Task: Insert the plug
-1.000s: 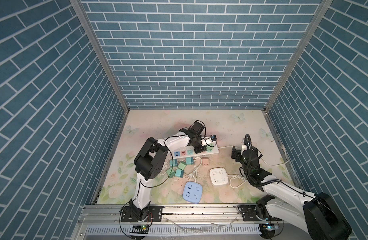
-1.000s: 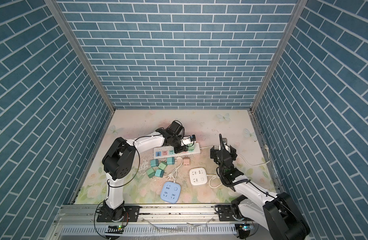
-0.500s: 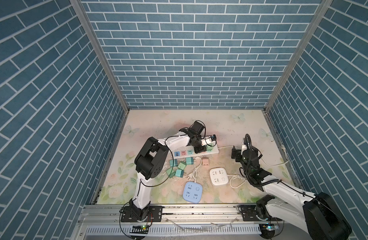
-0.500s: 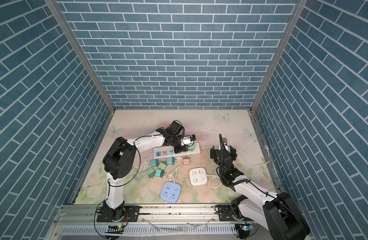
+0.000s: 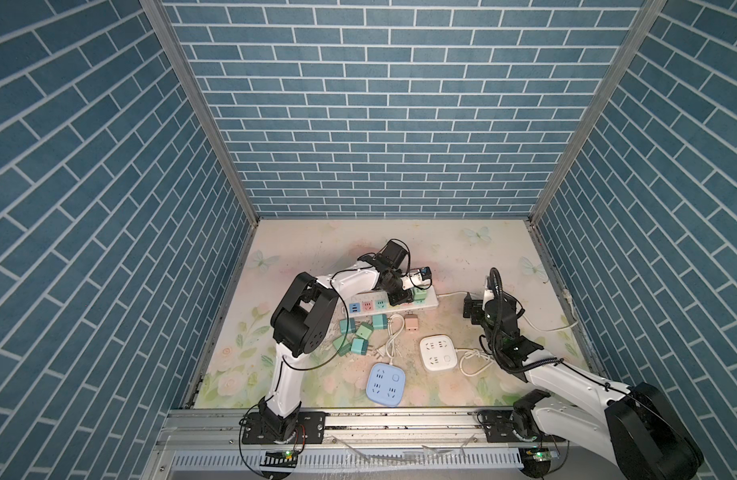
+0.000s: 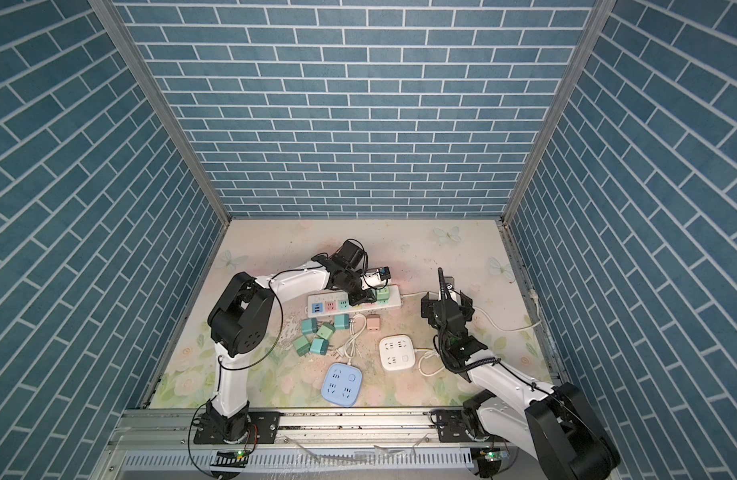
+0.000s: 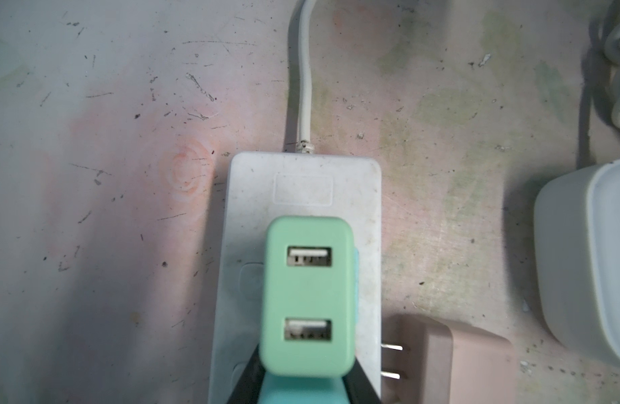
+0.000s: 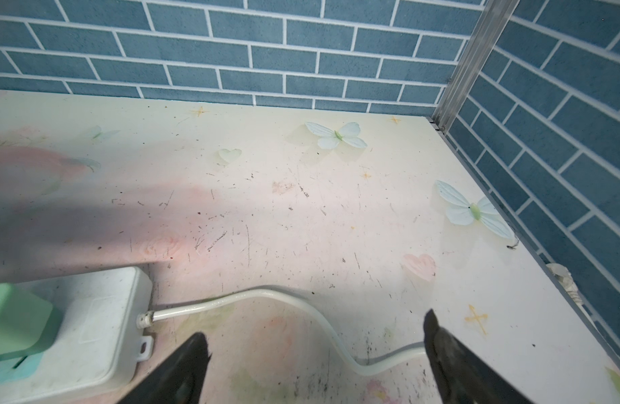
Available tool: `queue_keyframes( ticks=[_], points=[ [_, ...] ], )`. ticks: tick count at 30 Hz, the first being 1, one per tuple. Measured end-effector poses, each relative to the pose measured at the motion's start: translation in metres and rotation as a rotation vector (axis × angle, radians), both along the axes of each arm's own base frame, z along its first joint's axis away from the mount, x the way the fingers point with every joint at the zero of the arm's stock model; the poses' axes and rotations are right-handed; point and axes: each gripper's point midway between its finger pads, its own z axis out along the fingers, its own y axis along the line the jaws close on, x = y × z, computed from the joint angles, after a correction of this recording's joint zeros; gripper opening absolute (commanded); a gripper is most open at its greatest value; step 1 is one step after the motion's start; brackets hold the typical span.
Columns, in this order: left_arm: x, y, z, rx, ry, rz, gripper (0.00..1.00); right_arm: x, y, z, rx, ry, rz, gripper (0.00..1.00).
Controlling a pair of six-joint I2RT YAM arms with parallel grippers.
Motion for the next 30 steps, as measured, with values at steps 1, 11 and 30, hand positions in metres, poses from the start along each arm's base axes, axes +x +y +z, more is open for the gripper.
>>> queue_keyframes(
  ticks=[1,11,30],
  points=[
    [-0.002,0.0,-0.002,0.0,0.007,-0.002,1.0,0.0,0.0,0.0,0.0,0.0,0.0,0.98],
    [-0.019,0.011,0.043,-0.047,-0.038,0.039,1.0,0.0,0.0,-0.003,-0.004,0.009,0.002,0.99],
    [-0.099,0.147,0.171,-0.486,-0.253,0.653,1.0,0.002,0.004,-0.005,-0.006,0.025,0.014,0.9]
  ],
)
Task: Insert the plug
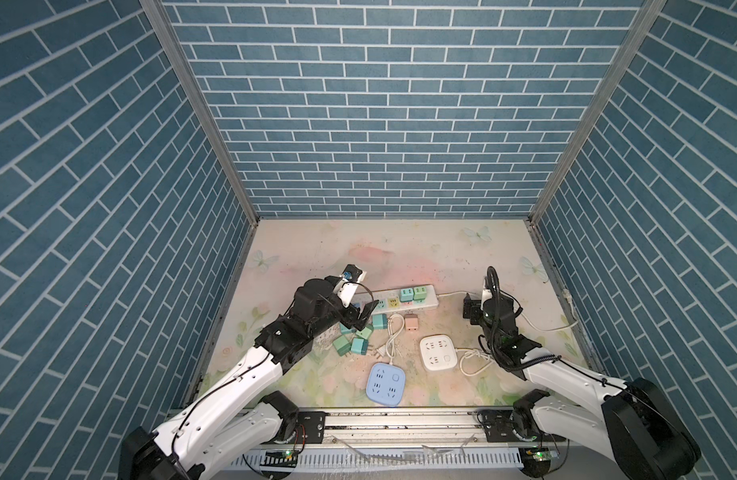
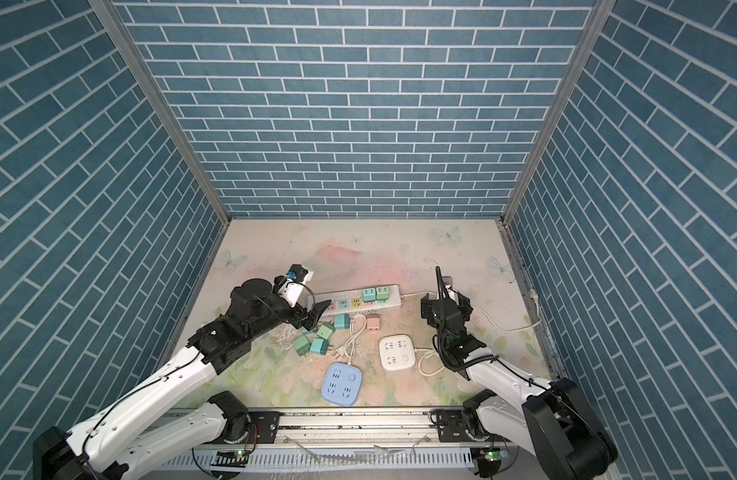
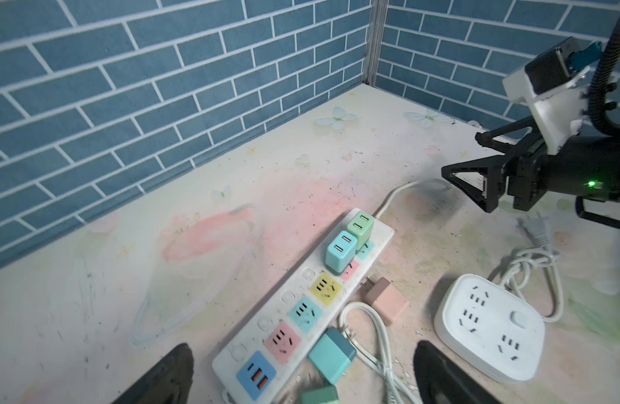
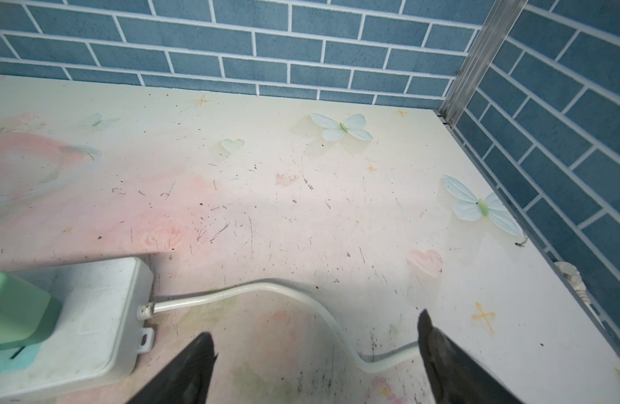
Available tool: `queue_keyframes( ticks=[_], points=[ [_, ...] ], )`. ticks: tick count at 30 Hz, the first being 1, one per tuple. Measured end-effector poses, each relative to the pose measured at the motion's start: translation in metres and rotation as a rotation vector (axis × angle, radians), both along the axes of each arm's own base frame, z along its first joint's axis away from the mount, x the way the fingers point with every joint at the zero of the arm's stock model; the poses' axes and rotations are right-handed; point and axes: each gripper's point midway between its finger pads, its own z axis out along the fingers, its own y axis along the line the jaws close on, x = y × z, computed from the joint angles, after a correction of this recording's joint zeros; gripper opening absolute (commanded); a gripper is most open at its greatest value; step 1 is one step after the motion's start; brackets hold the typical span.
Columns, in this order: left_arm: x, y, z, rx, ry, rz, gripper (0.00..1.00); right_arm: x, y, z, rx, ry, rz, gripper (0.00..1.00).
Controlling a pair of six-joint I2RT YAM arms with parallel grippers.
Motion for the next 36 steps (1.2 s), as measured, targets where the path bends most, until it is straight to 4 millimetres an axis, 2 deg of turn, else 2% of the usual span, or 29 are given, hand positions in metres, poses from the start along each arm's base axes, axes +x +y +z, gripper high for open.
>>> queue_keyframes(
  ticks=[6,8,10,13,15,21,24,29,36],
  points=[
    [-0.026,0.003,-0.046,-0.127,0.209,0.026,0.99,0.004,0.004,0.008,0.021,0.041,-0.012,0.81],
    [-0.026,0.015,-0.051,-0.161,0.251,0.117,1.0,0.007,0.01,0.018,0.063,0.042,0.0,0.79],
    [-0.023,0.031,-0.047,-0.193,0.254,0.228,1.0,0.004,0.019,0.026,0.121,0.041,0.031,0.76],
    [-0.02,0.059,-0.04,-0.213,0.192,0.368,0.99,-0.006,0.033,0.025,0.201,0.067,0.091,0.73],
    [-0.023,0.078,-0.044,-0.204,0.149,0.436,1.0,-0.014,0.048,0.019,0.237,0.104,0.145,0.71],
    [-0.035,0.105,-0.078,-0.14,0.087,0.499,0.99,-0.047,0.1,-0.003,0.236,0.229,0.318,0.68],
    [-0.035,0.11,-0.082,-0.117,0.077,0.514,1.0,-0.059,0.124,-0.014,0.212,0.294,0.387,0.65],
    [-0.033,0.113,-0.084,-0.102,0.077,0.534,1.0,-0.071,0.151,-0.018,0.163,0.349,0.458,0.53],
    [-0.032,0.112,-0.094,-0.07,0.11,0.538,1.0,-0.075,0.153,-0.026,0.09,0.386,0.448,0.52]
  ],
)
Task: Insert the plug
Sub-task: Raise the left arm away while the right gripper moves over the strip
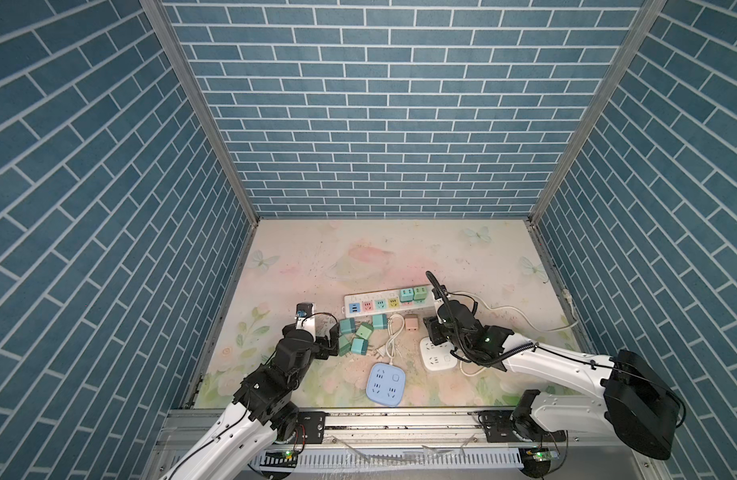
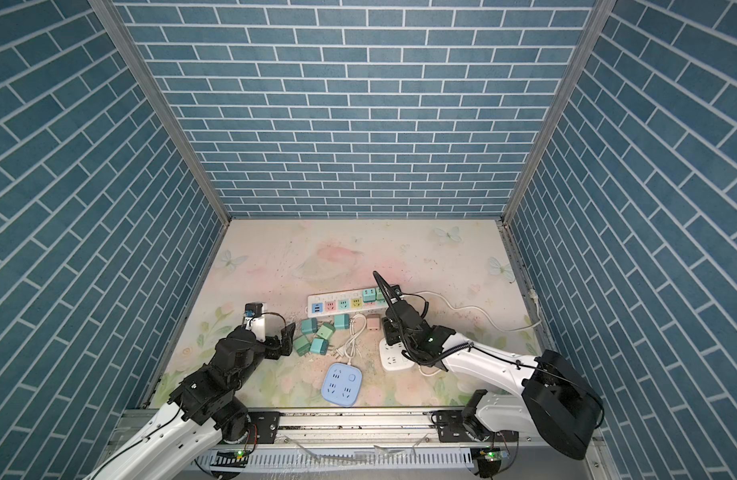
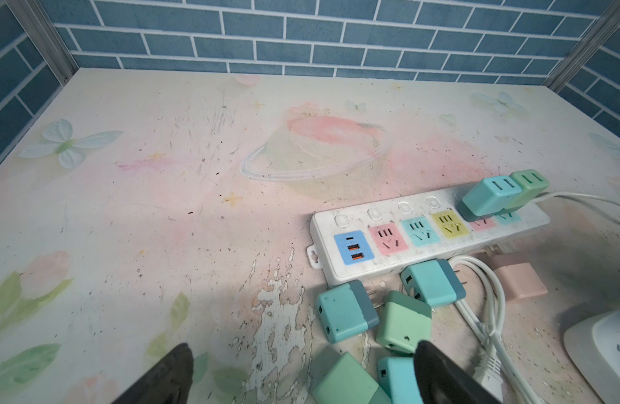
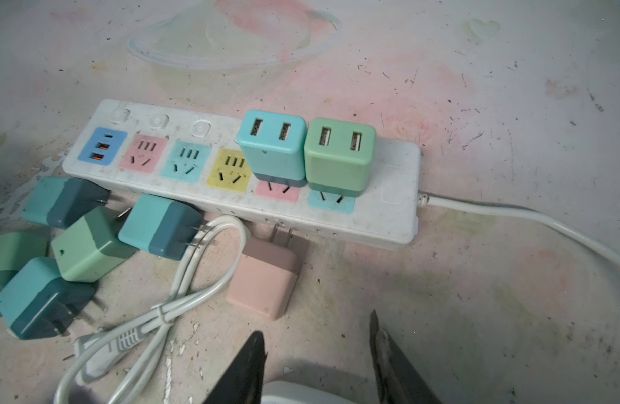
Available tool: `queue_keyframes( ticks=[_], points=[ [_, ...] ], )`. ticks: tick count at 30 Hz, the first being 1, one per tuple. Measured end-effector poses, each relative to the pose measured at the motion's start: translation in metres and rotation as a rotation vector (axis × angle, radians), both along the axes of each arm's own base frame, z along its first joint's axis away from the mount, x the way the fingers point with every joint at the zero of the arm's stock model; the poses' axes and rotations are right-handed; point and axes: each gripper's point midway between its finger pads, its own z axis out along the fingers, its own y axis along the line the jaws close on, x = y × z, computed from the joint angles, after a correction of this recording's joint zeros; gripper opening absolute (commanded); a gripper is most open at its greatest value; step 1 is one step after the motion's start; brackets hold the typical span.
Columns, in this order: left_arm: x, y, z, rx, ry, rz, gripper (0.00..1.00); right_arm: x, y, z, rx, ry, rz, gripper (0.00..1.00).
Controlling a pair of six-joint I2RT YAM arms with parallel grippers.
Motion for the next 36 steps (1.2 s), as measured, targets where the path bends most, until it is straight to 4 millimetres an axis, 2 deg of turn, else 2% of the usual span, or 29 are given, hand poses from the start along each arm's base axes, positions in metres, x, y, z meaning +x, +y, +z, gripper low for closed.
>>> queue_keyframes(
  ticks=[9,21,28,36],
  points=[
    [-0.001,-0.003,-0.004,0.004,0.018,-0.013,1.0,0.01,0.029,0.002,-0.084,-0.001,0.033,0.52],
    [-0.001,-0.004,-0.001,-0.008,0.01,-0.022,0.99,0.017,0.053,-0.015,-0.235,0.018,0.054,0.51],
    [-0.002,-0.004,0.0,-0.012,0.007,-0.025,1.0,0.019,0.062,-0.02,-0.286,0.022,0.059,0.51],
    [-0.002,-0.004,0.002,-0.021,-0.004,-0.025,0.99,0.018,0.06,-0.029,-0.337,0.039,0.065,0.51]
  ],
)
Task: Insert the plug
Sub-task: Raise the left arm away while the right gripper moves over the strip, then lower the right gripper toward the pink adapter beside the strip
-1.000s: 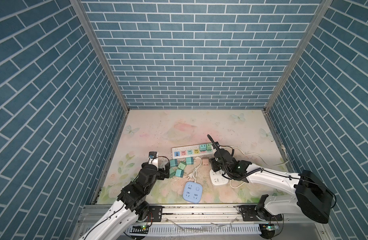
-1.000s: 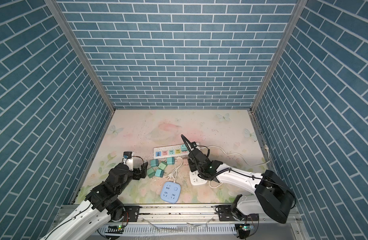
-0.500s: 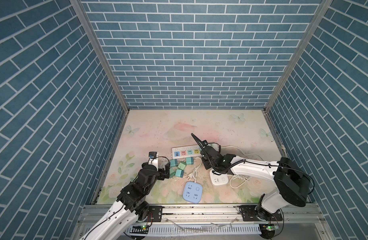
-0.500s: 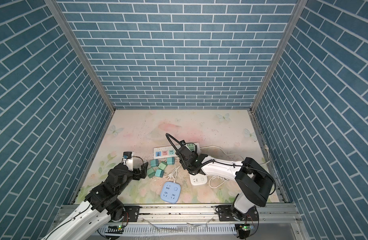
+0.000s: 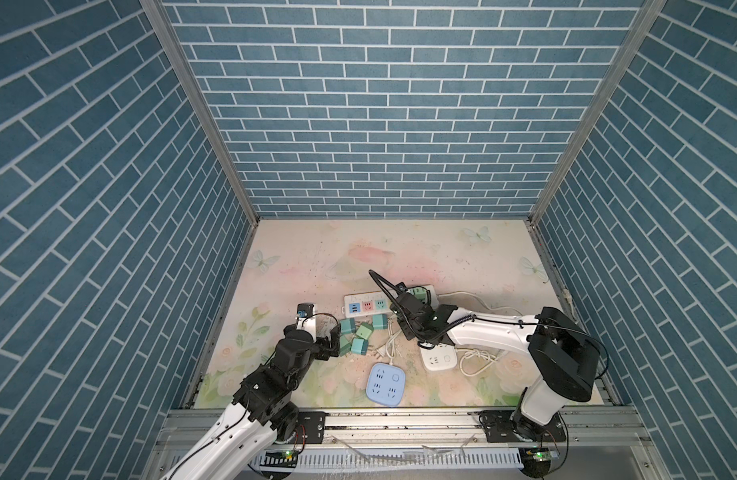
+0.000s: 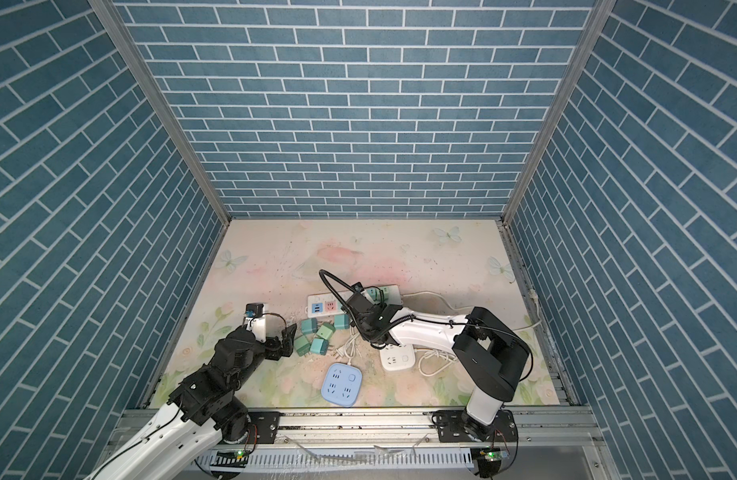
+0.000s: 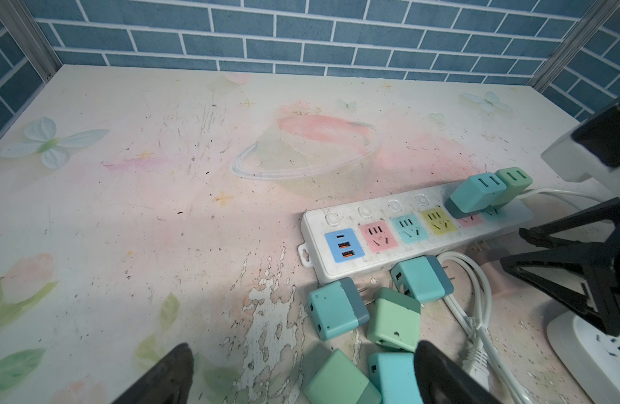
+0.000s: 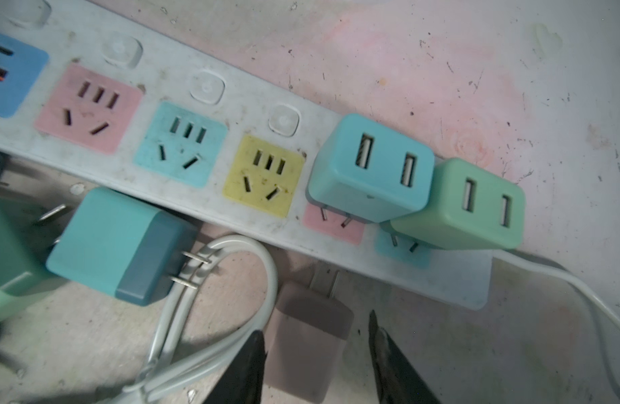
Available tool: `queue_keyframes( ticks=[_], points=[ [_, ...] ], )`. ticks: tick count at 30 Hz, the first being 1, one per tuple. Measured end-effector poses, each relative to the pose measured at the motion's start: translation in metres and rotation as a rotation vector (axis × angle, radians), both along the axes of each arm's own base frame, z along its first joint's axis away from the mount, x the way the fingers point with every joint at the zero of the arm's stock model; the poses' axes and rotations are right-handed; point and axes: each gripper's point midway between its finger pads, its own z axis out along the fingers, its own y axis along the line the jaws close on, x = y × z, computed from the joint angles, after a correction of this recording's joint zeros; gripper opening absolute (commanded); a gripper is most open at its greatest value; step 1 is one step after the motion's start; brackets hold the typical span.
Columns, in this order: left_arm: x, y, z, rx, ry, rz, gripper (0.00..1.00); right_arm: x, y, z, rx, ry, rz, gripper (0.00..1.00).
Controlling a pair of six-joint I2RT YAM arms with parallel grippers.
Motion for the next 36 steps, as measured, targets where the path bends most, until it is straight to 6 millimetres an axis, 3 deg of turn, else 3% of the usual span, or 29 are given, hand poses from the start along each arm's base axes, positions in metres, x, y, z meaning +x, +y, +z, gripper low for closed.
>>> queue_keyframes(
  ticks=[13,23,29,36],
  points=[
    [0.0,0.0,0.001,-0.003,-0.003,-0.003,1.0,0.0,0.007,-0.009,-0.037,0.013,0.016,0.51],
    [0.0,-0.001,0.001,-0.004,-0.002,-0.004,1.0,0.011,0.008,-0.015,-0.092,-0.013,-0.009,0.52],
    [-0.001,-0.001,0.002,-0.01,-0.007,-0.007,1.0,0.017,-0.004,-0.018,-0.118,-0.017,-0.041,0.52],
    [-0.002,-0.002,0.004,-0.017,-0.011,-0.015,1.0,0.018,-0.042,-0.026,-0.151,-0.003,-0.098,0.52]
  ],
)
